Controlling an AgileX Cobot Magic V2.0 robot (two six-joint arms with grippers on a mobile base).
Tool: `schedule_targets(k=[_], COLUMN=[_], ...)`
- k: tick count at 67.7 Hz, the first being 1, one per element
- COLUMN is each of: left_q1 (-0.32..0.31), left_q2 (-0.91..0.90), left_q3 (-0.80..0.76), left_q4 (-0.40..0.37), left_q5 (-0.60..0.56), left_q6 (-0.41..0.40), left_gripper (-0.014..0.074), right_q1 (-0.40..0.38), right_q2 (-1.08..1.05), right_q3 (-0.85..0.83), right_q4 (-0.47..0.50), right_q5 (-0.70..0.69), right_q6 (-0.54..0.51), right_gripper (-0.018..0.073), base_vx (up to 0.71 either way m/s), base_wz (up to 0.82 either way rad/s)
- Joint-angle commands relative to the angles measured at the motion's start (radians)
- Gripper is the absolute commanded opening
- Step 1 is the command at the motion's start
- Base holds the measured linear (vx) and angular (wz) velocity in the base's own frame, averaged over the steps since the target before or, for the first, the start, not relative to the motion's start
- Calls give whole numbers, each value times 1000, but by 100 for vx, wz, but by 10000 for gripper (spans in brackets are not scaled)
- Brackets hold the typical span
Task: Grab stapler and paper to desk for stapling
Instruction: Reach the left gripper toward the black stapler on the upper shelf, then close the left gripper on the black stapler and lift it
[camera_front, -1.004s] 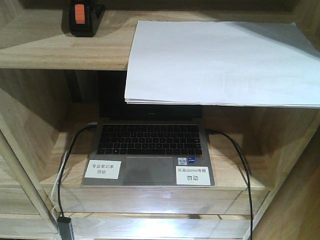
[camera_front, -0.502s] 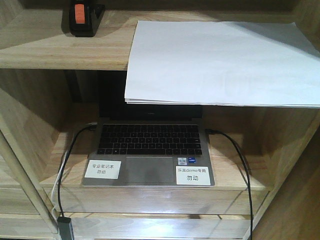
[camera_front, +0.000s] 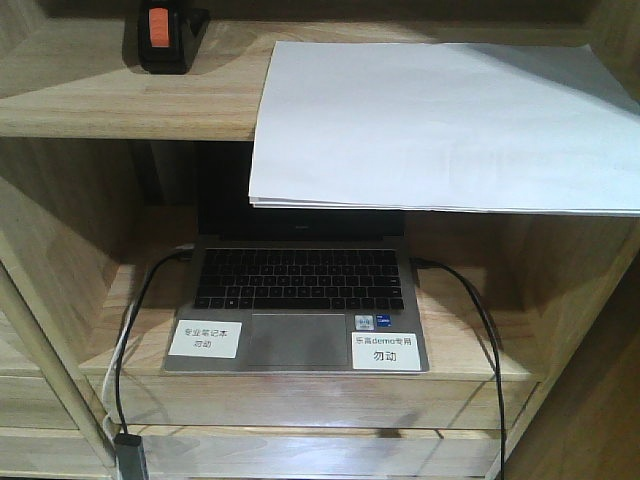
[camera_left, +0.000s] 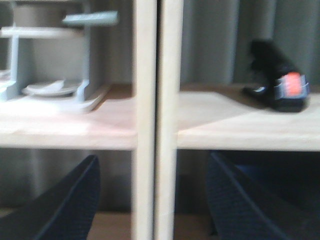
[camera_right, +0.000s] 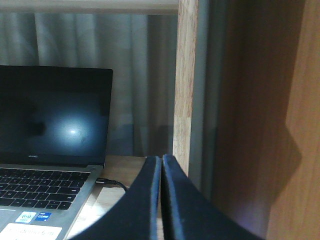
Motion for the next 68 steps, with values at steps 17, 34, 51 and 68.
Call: schedule_targets(k=[17,34,51,68], left_q1=[-237,-244,-341,-360], left_q2=[199,446,680,914], left_q3=[-163,-408,-658,-946], left_q4=[-12,-102,-142,-139], left_q5=[-65,-33,86,170], left_q6=[51,49,100,51], left_gripper=[447,447,447,447], right_q1=[-3,-3,-3,-3], right_q2=[-4,-4,-4,-4], right_q3=[2,2,2,2], right_q4=[-4,-4,-4,-3], right_q5=[-77,-77,-77,-77], right_q6=[-8,-8,-8,-8], right_gripper=[-10,-10,-10,-10], base_vx=[0,0,0,0], base_wz=[0,0,0,0])
